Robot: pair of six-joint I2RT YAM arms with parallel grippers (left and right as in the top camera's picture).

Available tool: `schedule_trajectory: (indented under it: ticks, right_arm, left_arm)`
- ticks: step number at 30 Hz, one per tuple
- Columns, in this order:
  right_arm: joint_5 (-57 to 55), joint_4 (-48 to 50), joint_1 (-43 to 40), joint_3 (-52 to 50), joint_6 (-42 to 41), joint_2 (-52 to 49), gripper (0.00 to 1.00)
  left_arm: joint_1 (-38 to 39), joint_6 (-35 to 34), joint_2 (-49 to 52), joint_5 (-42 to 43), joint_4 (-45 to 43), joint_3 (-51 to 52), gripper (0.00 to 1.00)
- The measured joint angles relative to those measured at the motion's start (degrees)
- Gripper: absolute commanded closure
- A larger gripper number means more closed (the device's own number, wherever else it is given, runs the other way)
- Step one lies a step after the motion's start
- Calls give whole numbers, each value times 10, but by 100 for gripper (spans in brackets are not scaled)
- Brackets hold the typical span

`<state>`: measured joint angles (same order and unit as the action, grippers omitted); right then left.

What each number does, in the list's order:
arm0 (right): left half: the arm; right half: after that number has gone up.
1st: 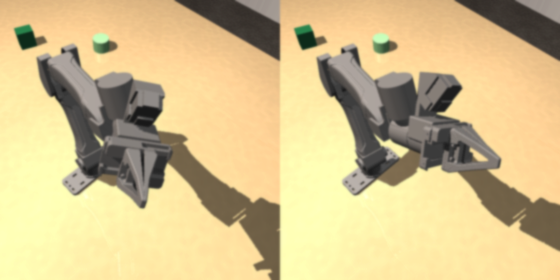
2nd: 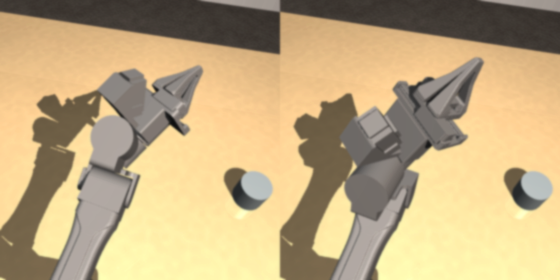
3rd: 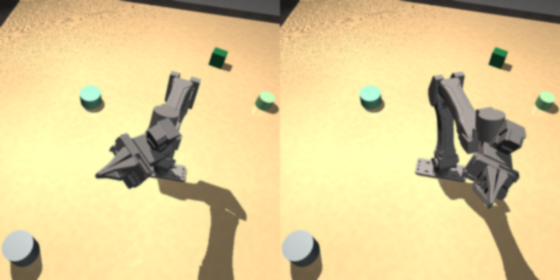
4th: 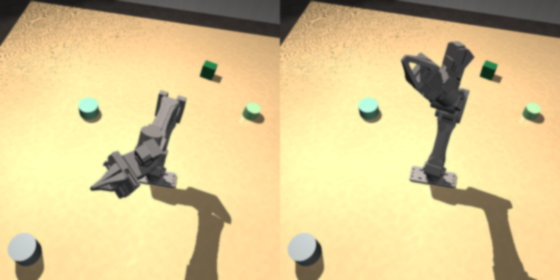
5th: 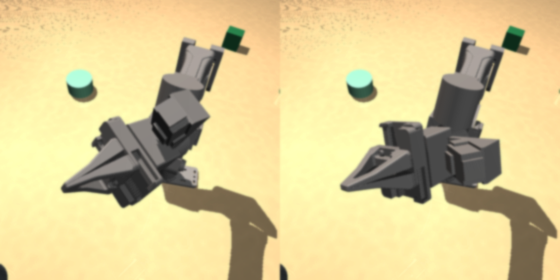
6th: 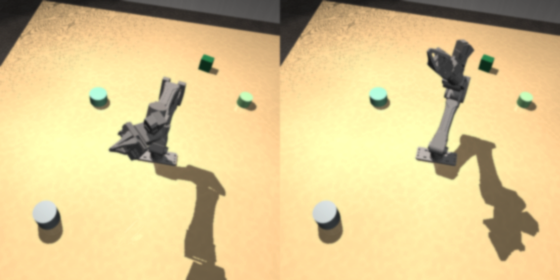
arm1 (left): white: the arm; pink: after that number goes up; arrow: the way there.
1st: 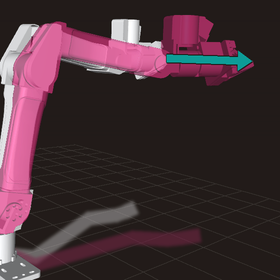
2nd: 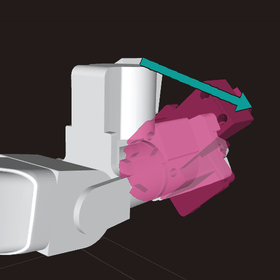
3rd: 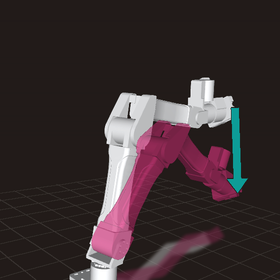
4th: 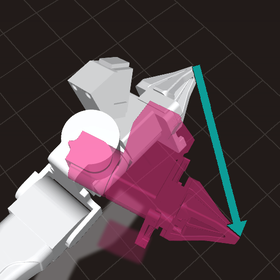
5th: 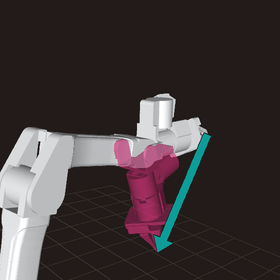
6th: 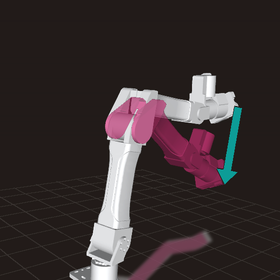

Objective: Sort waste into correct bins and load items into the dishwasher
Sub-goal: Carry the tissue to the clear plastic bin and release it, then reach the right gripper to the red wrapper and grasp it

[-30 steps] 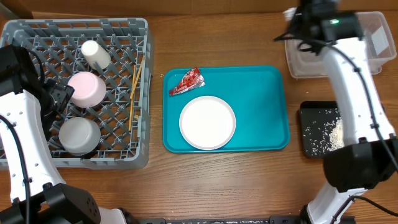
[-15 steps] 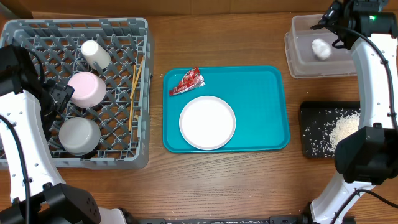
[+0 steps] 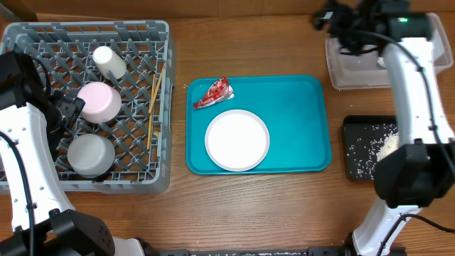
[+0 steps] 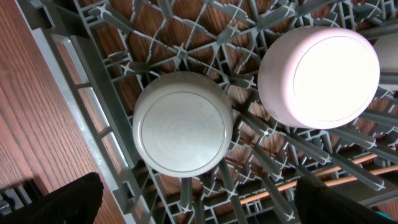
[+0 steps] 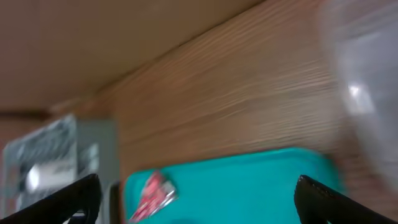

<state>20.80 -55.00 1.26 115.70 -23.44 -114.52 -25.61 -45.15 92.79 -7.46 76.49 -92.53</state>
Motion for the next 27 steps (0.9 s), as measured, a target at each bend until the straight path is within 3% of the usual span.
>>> schedule_trajectory:
  ticks: [15, 27]
  right_arm:
    - [-156, 71, 285, 0, 2, -130, 0]
    - [-210, 89, 323, 0, 2, -213, 0]
  left_arm:
    - [0, 0, 0, 0, 0, 0, 0]
    - [0, 0, 0, 0, 0, 0, 0]
